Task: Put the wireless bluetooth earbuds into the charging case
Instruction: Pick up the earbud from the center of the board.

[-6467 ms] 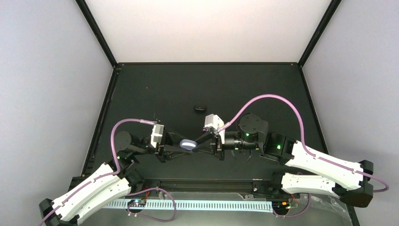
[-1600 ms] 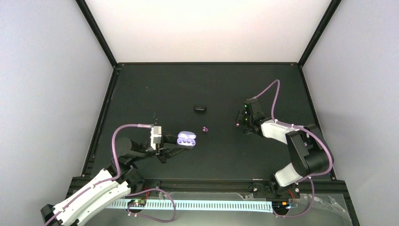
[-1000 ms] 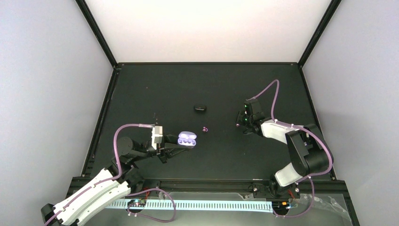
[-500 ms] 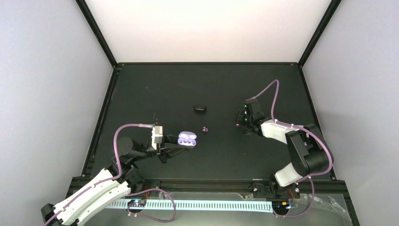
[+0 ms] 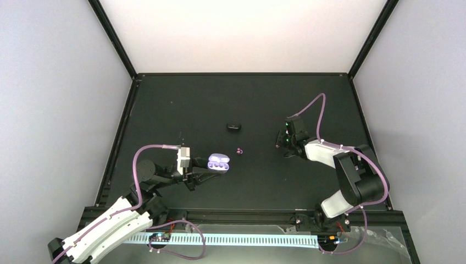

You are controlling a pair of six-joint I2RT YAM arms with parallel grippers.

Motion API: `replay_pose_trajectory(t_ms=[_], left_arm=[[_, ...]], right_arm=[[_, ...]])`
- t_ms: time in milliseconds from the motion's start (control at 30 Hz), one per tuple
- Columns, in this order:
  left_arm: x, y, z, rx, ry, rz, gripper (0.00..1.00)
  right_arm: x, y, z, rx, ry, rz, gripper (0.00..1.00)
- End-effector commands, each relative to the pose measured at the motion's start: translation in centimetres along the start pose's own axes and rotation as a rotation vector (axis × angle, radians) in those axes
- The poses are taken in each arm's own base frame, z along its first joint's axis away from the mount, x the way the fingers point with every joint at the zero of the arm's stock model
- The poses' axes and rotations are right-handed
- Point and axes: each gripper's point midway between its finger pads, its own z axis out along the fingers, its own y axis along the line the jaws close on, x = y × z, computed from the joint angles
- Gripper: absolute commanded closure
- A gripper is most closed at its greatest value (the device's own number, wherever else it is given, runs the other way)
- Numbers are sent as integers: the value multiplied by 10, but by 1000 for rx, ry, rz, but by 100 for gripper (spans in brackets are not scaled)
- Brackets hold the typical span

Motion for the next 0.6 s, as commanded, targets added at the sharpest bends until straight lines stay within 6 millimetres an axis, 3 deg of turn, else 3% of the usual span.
replay_pose_trajectory(t_ms=[0,267,567], left_arm=[[-1,-5,1,27,1,15,98],[-1,-5,1,27,1,15,98],[-1,-5,0,27,-1,16,98]], right_arm=[[-5,1,0,-2,-8,-14,89],[-5,2,-1,-9,-11,-15,98],[-14,13,-17,-61,-41,-5,99]])
